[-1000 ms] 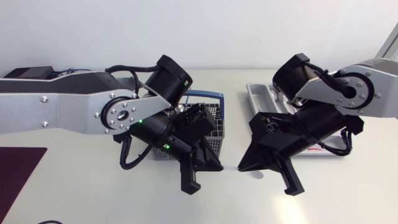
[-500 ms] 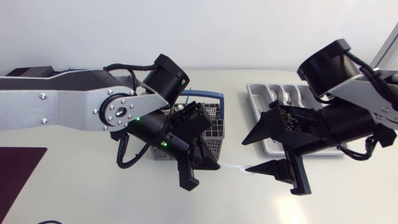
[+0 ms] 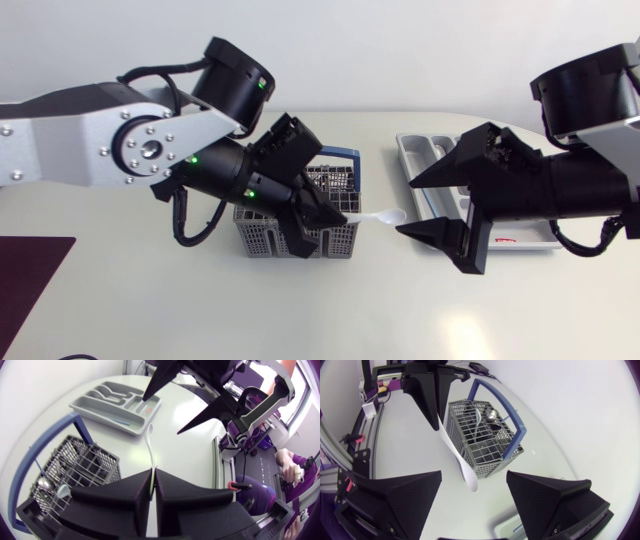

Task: Unload the cutlery basket into the drawer organizer.

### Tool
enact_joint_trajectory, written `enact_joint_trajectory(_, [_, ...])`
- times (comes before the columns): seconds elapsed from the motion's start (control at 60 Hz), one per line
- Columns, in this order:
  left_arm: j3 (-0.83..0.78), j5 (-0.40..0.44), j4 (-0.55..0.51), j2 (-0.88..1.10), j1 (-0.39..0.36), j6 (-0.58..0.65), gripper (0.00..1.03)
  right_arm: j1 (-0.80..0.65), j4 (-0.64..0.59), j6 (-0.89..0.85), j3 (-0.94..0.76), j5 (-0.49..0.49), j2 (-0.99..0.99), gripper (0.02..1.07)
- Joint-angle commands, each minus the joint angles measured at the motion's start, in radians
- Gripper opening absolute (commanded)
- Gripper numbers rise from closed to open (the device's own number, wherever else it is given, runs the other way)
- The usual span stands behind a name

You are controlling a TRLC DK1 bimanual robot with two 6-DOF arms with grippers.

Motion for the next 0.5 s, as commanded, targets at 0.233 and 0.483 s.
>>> enact_joint_trajectory(0.233, [-0.077, -0.144, 0.204, -0.115, -0.054, -0.117, 0.11, -0.109, 0.015, 0.35, 0.095, -0.14, 0.112, 0.96])
enact_joint_trajectory(0.483, [-0.125, -0.292, 0.367, -0.131, -0.1, -0.152, 0.11, -0.21, 0.011, 0.536, 0.204, -0.367, 0.226, 0.96])
